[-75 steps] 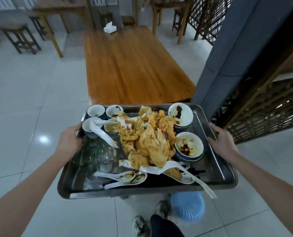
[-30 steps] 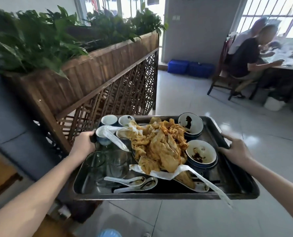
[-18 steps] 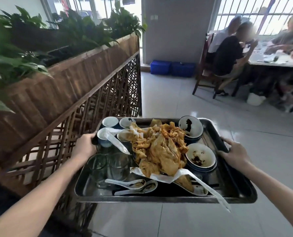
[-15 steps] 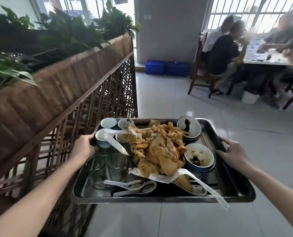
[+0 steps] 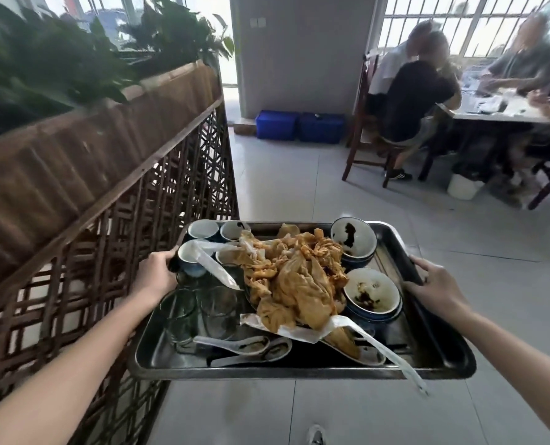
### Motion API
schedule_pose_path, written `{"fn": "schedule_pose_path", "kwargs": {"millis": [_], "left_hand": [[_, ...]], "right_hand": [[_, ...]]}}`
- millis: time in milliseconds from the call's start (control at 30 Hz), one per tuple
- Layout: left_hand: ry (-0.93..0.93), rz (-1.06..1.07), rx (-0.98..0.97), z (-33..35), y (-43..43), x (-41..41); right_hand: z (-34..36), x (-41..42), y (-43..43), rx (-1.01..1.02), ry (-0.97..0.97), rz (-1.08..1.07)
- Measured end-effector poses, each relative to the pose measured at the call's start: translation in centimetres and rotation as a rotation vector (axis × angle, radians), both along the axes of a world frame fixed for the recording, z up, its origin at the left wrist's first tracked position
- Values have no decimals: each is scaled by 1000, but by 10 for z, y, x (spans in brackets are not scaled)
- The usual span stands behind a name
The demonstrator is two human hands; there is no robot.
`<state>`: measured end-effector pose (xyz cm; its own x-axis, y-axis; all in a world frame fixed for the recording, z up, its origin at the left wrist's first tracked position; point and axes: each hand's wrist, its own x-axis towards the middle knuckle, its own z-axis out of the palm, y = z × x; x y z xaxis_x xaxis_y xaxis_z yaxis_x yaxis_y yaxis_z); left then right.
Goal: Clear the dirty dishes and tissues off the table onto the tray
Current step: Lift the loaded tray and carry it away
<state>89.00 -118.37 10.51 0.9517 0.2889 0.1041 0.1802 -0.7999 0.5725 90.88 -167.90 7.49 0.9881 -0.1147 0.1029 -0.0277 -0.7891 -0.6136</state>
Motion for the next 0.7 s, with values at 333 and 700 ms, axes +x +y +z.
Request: {"fn": "schedule_pose_path", "kwargs": {"millis": [333, 700], "left_hand": [[-33, 4, 14, 24, -53, 173], [-11, 19, -25, 8, -70, 353]], "right_hand": [[25, 193, -52, -4, -32, 14], [16, 369, -65, -64, -5, 1]]}}
